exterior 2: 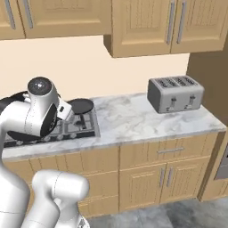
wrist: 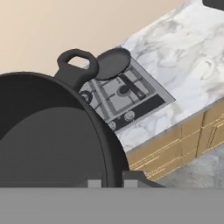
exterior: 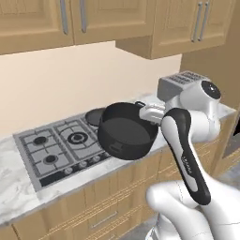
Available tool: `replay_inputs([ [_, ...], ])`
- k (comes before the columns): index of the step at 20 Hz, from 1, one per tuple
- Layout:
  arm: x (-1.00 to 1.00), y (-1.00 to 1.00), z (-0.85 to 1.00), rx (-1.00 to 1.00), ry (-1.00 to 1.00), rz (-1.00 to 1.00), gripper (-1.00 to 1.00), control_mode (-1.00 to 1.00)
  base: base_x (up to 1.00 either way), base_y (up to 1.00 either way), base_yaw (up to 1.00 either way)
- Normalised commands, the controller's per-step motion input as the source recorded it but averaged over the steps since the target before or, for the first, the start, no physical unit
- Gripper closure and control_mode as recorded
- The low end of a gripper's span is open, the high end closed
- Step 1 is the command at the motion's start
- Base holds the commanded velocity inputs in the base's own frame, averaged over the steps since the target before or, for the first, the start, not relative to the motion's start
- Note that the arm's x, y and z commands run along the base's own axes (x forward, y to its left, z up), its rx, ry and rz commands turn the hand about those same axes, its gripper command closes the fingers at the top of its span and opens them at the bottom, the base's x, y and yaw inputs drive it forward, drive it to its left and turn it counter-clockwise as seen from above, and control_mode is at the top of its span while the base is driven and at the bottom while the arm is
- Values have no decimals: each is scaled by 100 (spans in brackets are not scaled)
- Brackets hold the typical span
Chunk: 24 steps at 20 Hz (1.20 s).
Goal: Move the pot and pan from the stove into the sink.
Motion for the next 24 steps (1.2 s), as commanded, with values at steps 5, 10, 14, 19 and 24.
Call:
replay_inputs([
  [5,0,0,0,0,0,0,100,100,0,-4,-50],
  [10,0,0,0,0,0,0,100,100,0,-5,-50],
  [14,0,0,0,0,0,0,100,100,0,-5,-50],
  [19,0,0,0,0,0,0,100,100,0,-5,-50],
  [24,0,0,0,0,0,0,100,100,1,-8,-50],
])
